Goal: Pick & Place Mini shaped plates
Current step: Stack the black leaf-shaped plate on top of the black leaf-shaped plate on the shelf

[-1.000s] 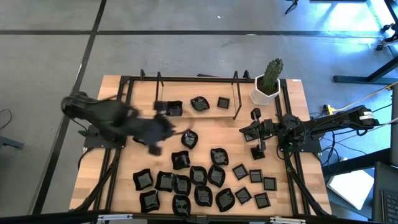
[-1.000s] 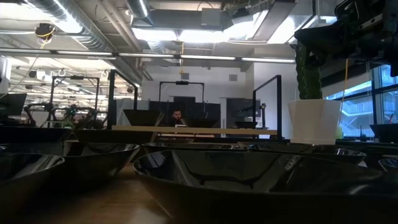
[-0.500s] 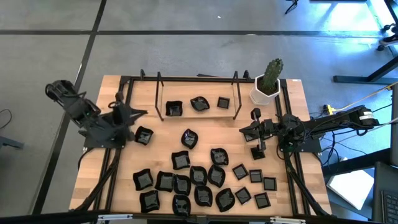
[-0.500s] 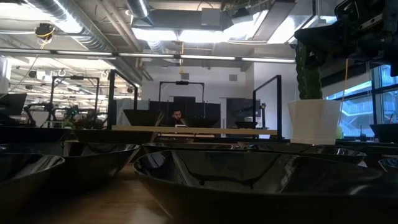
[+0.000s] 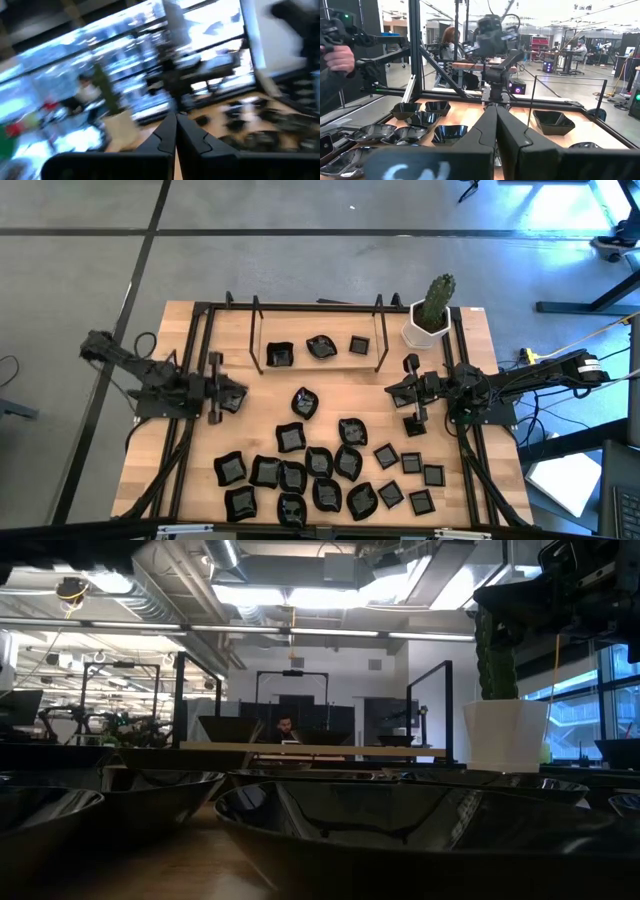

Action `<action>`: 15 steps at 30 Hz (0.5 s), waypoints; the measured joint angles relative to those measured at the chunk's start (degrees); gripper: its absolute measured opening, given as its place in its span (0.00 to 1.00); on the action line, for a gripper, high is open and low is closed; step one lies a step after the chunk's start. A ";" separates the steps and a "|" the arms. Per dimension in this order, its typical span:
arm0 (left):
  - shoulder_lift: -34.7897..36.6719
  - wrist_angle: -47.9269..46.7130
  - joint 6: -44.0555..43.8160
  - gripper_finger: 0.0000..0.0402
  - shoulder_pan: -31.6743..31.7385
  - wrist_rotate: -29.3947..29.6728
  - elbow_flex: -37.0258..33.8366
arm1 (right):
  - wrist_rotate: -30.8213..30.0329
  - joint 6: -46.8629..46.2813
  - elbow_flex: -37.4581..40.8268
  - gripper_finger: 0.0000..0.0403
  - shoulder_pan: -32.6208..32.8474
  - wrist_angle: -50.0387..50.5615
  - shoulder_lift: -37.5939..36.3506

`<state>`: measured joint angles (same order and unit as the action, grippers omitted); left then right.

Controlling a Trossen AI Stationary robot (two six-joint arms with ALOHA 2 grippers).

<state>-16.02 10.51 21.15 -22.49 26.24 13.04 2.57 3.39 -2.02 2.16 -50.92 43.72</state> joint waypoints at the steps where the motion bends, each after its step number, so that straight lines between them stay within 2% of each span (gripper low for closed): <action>1: 0.64 -1.48 -1.15 0.00 2.34 -1.03 0.00 | 0.02 0.00 0.00 0.02 0.02 0.00 0.00; 4: 3.26 -5.29 -3.16 0.00 8.74 -8.47 -0.13 | 0.01 0.03 0.00 0.02 0.01 0.02 0.00; 6: 5.40 -4.44 -3.44 0.01 12.25 -11.22 -0.53 | 0.01 0.03 0.01 0.02 0.01 0.07 0.00; 12: 10.66 4.67 -3.85 0.01 19.86 -16.98 -5.34 | 0.02 0.05 0.00 0.02 0.02 0.20 0.01; 15: 11.36 5.37 -2.08 0.00 22.04 -15.64 -7.89 | 0.00 0.05 0.00 0.02 0.01 0.18 0.00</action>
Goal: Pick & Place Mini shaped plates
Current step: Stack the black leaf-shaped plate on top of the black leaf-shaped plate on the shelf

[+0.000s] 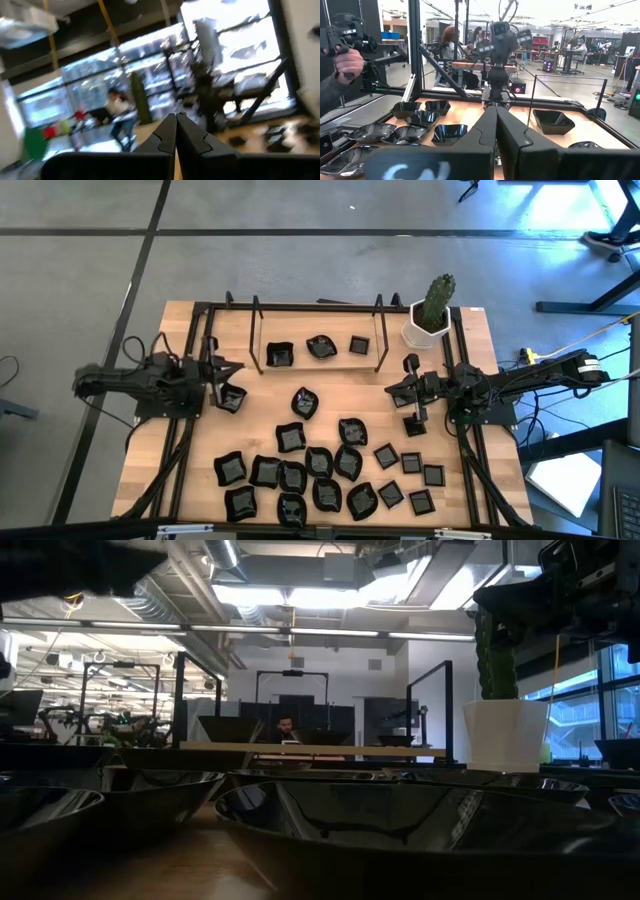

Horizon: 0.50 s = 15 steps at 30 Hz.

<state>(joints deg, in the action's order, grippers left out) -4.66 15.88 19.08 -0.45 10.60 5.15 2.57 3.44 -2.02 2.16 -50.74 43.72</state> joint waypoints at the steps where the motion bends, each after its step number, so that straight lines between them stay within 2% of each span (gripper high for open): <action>1: 0.05 0.07 0.11 0.00 0.64 0.49 -0.99 | 0.00 0.00 0.00 0.02 0.01 -0.08 0.02; 5: 0.11 0.41 -2.62 0.01 2.20 0.67 -4.51 | 0.00 0.17 0.00 0.02 0.00 -2.03 0.02; 8: 0.06 -4.12 -3.33 0.00 2.65 3.16 -4.63 | 0.00 0.20 0.00 0.02 -0.01 -3.48 0.00; 11: 0.10 -3.63 -3.48 0.01 2.65 6.42 -4.63 | 0.02 -0.23 0.00 0.02 -0.01 -3.39 0.02; 15: 0.10 -3.72 -3.50 0.00 2.57 6.88 -4.63 | 0.02 -0.37 0.00 0.02 -0.01 -3.17 0.02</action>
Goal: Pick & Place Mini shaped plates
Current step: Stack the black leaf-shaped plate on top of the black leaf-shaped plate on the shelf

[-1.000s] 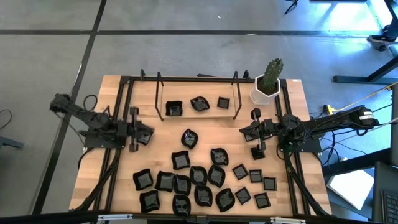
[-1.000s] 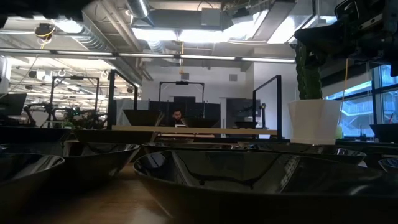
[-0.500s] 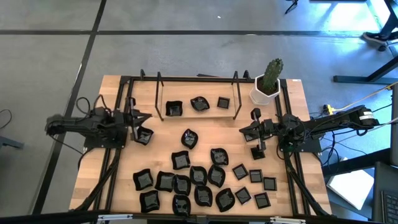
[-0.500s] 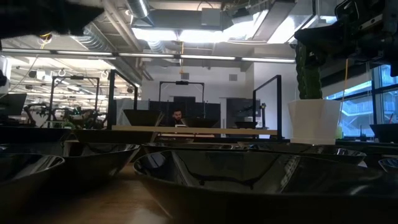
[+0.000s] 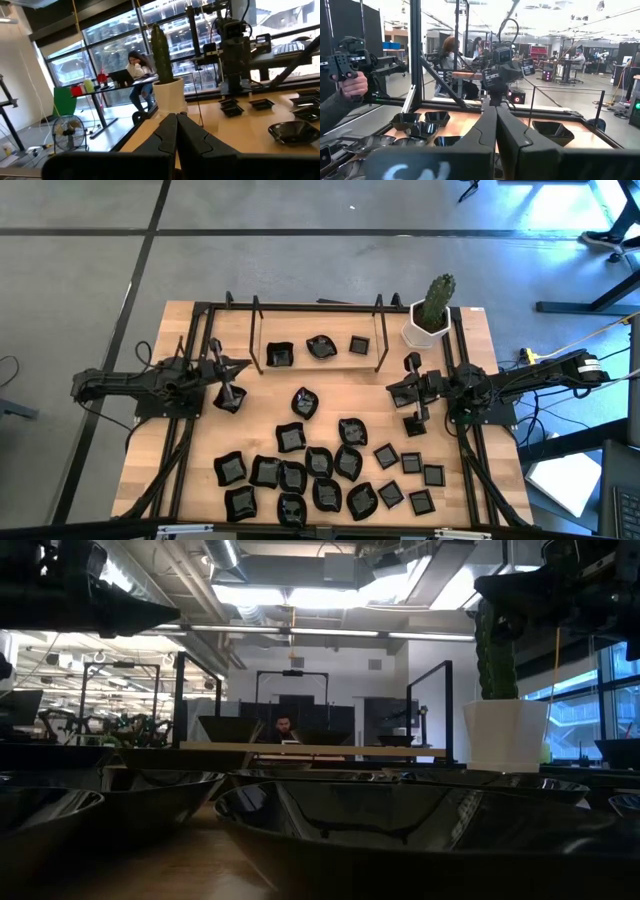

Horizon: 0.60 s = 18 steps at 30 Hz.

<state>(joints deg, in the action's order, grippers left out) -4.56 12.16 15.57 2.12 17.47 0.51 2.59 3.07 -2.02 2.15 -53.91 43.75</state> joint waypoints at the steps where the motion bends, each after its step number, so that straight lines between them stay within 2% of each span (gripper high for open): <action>1: 0.00 -0.02 0.02 0.01 -0.11 0.01 0.00 | 0.00 -0.02 0.00 0.02 0.02 0.02 0.00; 16: -0.02 0.94 0.17 0.01 -0.15 0.02 0.01 | -0.09 0.37 -0.02 0.02 0.02 3.39 0.03; 18: -0.02 0.94 0.17 0.01 -0.15 0.02 0.01 | -1.54 0.39 -0.98 0.01 0.02 5.72 0.31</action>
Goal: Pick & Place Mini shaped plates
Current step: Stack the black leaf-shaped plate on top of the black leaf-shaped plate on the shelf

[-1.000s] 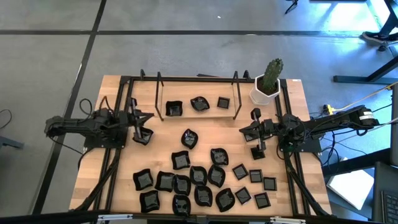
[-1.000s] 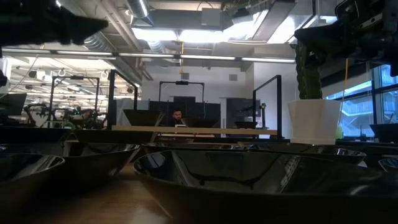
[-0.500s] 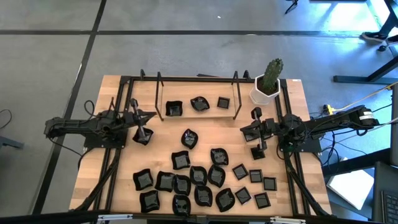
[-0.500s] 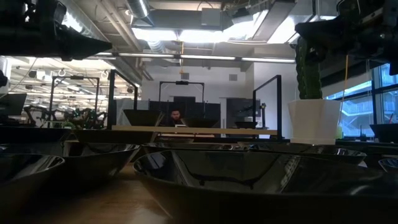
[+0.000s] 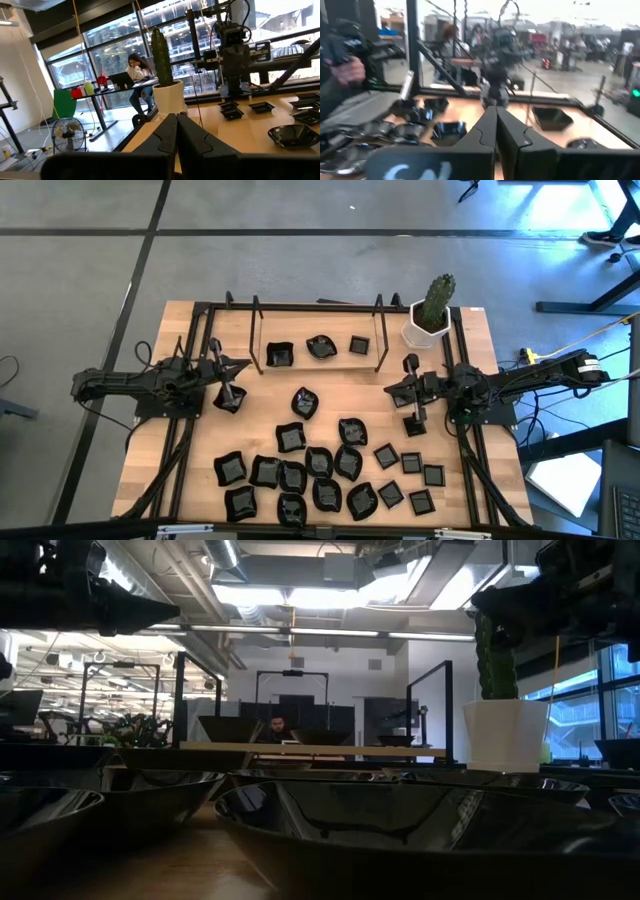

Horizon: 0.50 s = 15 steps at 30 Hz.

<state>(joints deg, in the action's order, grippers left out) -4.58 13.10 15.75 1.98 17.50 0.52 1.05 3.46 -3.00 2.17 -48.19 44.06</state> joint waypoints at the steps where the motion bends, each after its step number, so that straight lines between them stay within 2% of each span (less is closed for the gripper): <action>1: 0.00 0.00 0.00 0.02 0.00 0.00 0.01 | -1.18 -0.17 -1.06 0.01 0.00 2.39 0.24; 8: 0.00 0.00 -0.02 0.01 0.00 0.00 0.01 | -8.40 -4.57 -12.35 0.01 0.81 21.21 8.13; 15: 0.00 0.00 -0.02 0.01 0.00 0.00 0.01 | -9.48 -0.06 -21.01 0.02 4.25 24.14 21.47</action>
<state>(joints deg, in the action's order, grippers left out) -4.58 13.10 15.73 1.98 17.50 0.54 -8.43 3.40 -24.02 6.42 -24.05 65.53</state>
